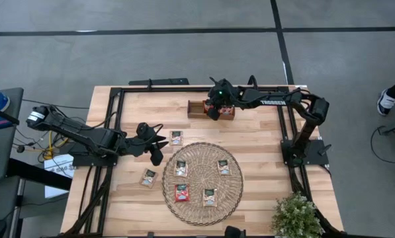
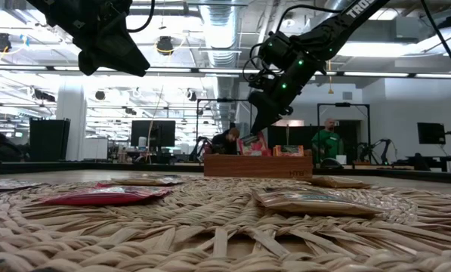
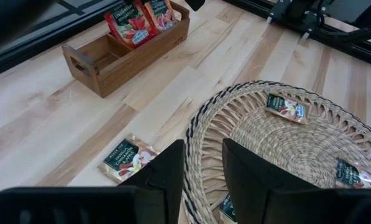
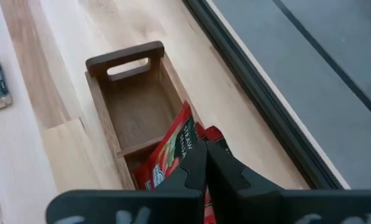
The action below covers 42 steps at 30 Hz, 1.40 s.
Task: Pick & Place Tea
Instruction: Put the red tea bag into the middle section of the wooden organizer
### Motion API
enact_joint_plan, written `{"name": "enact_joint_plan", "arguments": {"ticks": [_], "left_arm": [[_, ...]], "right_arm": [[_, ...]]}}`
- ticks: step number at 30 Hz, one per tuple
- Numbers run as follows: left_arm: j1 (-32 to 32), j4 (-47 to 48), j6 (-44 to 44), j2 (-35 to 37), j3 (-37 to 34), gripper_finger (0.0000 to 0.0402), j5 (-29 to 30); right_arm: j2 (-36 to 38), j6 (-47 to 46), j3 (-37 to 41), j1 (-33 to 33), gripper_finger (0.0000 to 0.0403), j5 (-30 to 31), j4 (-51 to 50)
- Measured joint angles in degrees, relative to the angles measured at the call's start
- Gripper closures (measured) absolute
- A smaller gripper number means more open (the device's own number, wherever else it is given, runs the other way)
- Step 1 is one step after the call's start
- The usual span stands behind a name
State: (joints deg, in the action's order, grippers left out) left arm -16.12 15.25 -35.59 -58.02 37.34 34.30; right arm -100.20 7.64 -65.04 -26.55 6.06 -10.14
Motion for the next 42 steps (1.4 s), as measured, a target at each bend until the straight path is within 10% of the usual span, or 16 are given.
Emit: {"name": "enact_joint_plan", "arguments": {"ticks": [22, 42], "left_arm": [[0.0, 0.0, 0.4, 0.0, 0.0, 0.0301, 0.0], [0.0, 0.0, 0.9, 0.0, 0.0, 0.0301, -1.6]], "right_arm": [[0.0, -3.2, 0.0, -1.3, 0.0401, -0.1, -3.6], [6.6, -7.9, 0.0, 2.5, 0.0265, -3.0, -12.9]]}}
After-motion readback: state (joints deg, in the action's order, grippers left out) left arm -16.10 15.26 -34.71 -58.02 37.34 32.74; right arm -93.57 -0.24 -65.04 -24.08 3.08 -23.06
